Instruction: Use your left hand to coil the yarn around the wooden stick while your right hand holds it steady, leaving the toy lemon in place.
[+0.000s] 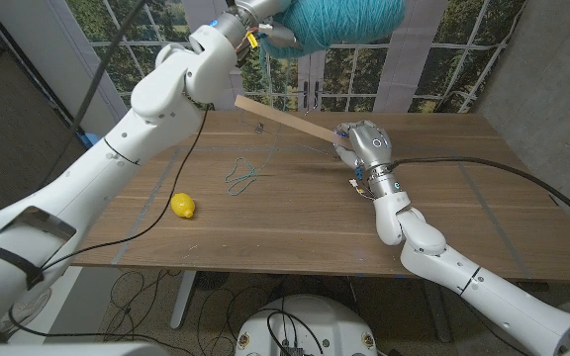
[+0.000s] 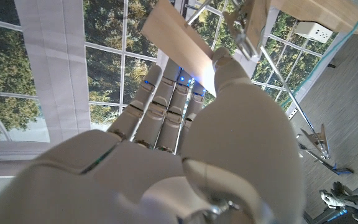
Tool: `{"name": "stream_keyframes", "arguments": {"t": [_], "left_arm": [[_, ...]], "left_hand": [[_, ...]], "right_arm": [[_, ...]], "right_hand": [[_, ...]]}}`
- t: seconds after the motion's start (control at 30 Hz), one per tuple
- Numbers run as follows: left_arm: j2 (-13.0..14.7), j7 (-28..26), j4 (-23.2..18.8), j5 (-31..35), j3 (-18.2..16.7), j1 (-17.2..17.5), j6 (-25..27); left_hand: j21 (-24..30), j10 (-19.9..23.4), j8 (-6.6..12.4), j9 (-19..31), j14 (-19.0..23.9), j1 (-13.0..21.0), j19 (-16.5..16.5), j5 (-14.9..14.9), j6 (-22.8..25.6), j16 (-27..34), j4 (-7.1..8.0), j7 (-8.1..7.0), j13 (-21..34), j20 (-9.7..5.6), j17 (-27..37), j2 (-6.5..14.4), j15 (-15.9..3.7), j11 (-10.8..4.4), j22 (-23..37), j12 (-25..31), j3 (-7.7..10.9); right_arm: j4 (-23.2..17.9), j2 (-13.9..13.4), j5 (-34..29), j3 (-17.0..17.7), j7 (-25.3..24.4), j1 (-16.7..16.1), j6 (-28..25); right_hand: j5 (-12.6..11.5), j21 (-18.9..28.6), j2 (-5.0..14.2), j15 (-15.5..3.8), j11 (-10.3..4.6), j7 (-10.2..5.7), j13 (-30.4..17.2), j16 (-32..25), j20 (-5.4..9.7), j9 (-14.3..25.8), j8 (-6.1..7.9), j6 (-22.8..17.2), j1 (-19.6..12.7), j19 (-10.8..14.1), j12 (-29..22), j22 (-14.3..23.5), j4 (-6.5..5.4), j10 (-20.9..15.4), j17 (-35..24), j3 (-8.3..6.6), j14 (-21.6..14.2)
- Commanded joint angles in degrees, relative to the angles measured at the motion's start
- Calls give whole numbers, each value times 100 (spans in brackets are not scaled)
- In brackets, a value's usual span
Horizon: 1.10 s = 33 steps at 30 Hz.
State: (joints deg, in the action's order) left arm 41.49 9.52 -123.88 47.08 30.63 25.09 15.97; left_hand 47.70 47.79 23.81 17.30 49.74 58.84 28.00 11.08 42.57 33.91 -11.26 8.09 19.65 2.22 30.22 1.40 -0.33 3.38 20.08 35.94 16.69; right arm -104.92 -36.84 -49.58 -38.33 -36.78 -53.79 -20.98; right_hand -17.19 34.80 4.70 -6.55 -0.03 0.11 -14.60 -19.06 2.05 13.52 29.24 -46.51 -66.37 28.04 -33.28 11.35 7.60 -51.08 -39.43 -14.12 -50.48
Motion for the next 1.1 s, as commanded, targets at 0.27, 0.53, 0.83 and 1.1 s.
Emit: {"name": "stream_keyframes", "arguments": {"t": [0.27, 0.53, 0.83, 1.1], "left_arm": [[234, 106, -454, -542, -429, 394, -161], [351, 48, -695, -1031, -717, 727, -214], [594, 115, -978, -1252, -866, 1043, -101], [708, -176, -1018, -1688, -1148, 1535, -148]], "left_hand": [[104, 957, 2, 7, 667, 843, -31, 32, 1054, 11, 574, -602, 1060, 1, 47, 861, -1160, -975, 34, 48, 653], [169, 960, -18, 1, 706, 841, -35, 28, 1057, 12, 566, -581, 1109, -13, 65, 854, -1166, -970, 37, 63, 664], [270, 946, -34, 4, 714, 851, 6, 23, 1066, 14, 546, -581, 1167, -20, 105, 850, -1158, -991, 42, 70, 674], [374, 968, -54, 4, 738, 846, 66, 16, 1064, 17, 538, -570, 1207, -31, 132, 843, -1151, -1005, 51, 83, 679]], "right_arm": [[423, 225, -229, -160, -274, 368, -805], [662, 391, -117, -127, -541, 452, -1171], [879, 658, 170, 20, -1140, 475, -1540], [920, 773, 442, 147, -1643, 444, -1703]], "right_hand": [[-42, 76, 382, -508, -307, -407, -757, 41, 7, 404, 389, -838, -335, -2, -30, 6, -48, -301, -38, 2, -52], [-50, 101, 378, -499, -314, -405, -763, 70, 0, 405, 406, -859, -329, -31, -41, 5, -55, -324, -36, 10, -71], [-63, 125, 370, -483, -341, -404, -743, 103, -20, 398, 412, -865, -322, -54, -36, 3, -58, -350, -12, 9, -111], [-76, 151, 363, -475, -335, -405, -734, 127, -31, 393, 418, -870, -317, -58, -35, 1, -59, -373, -7, 13, -123]]}}
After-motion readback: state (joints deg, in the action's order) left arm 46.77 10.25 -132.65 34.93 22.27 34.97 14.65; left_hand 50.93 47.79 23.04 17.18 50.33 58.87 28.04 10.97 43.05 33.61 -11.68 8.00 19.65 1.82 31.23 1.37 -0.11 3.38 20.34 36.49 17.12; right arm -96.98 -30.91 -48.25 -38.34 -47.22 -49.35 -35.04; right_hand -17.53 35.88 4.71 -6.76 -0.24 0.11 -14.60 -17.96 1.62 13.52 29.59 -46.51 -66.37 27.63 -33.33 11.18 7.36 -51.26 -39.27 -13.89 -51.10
